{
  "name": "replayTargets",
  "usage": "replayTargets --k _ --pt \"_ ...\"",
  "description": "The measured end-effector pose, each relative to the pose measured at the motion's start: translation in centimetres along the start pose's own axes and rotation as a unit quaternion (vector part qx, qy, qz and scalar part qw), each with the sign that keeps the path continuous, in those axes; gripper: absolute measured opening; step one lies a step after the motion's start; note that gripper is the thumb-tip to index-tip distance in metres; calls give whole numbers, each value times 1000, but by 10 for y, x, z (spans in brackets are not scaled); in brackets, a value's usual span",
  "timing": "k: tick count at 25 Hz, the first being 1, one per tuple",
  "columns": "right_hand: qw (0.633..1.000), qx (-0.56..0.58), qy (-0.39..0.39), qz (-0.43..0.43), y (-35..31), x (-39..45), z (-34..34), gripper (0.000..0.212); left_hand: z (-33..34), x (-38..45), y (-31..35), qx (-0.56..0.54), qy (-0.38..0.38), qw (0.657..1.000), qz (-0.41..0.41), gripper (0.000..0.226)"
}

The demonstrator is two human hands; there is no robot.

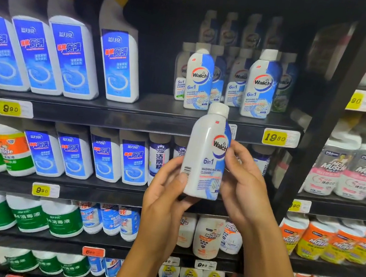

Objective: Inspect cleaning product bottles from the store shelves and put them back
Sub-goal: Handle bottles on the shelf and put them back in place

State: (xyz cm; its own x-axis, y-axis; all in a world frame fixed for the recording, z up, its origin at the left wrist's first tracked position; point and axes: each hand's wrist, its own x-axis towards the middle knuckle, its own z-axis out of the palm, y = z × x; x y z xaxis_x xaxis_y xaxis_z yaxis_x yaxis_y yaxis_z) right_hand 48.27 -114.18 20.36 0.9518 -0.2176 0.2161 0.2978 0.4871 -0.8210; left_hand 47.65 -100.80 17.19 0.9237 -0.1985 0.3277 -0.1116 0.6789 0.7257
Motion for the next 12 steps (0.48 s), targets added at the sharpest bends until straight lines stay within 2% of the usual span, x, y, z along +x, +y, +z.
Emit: replayTargets --k 2,6,10,12 --pt "998 -49 20 -31 -5 -1 -1 43 0 1 -2 1 5 1000 -7 38" --pt "986 -141 57 -73 -11 -4 1 27 4 0 -6 75 4 997 -14 43" --pt "986 -145 39 -74 -13 -7 1 36 3 3 -12 111 13 994 15 47" --pt "989 -127 20 -69 -14 -5 -2 31 2 6 -9 54 20 998 -19 47"
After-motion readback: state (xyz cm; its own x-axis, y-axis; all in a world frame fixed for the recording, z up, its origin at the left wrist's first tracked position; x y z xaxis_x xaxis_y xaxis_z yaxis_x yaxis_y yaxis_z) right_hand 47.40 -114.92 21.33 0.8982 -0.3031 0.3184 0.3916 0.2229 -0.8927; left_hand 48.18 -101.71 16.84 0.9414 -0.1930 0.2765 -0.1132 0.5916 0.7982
